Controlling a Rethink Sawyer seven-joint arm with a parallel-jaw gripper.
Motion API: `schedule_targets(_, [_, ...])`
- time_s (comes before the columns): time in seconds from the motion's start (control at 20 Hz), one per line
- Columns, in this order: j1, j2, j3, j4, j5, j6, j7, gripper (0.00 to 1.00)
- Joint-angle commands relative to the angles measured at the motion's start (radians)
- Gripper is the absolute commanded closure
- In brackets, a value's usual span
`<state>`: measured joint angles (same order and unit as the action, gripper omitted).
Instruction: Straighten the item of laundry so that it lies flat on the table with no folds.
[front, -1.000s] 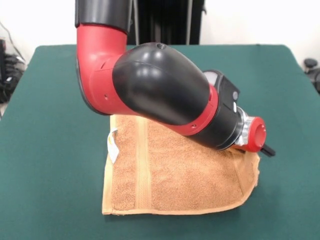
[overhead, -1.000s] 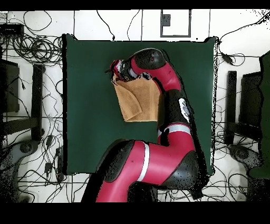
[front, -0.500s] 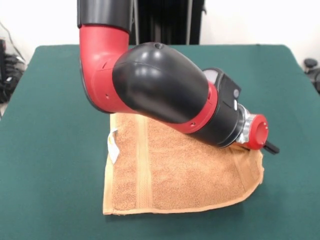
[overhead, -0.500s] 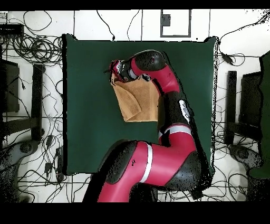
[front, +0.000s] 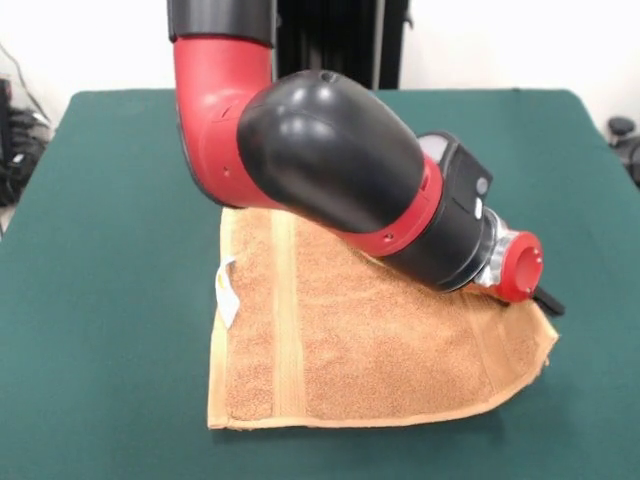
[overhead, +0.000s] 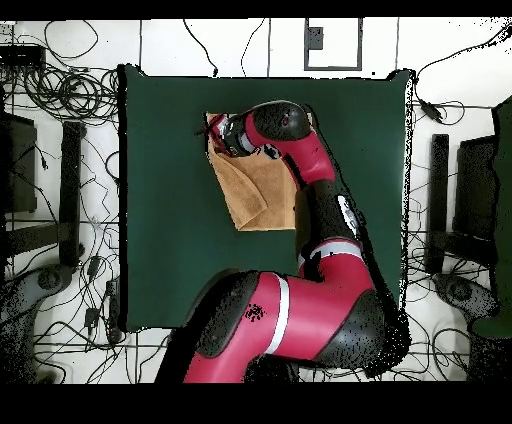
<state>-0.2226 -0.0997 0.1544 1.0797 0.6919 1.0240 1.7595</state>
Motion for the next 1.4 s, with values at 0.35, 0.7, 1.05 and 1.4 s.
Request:
schedule_targets(0.35, [0.135,-0.178,-0.185,0.189,-0.039,0.054,0.545,0.0])
schedule_targets(0.7, [0.123,-0.205,-0.189,0.181,-0.066,0.09,0.555,0.0])
schedule_targets(1.05, [0.109,-0.227,-0.188,0.161,-0.095,0.143,0.581,0.0])
schedule_targets(1.4, [0.111,-0.245,-0.187,0.18,-0.085,0.141,0.598,0.0])
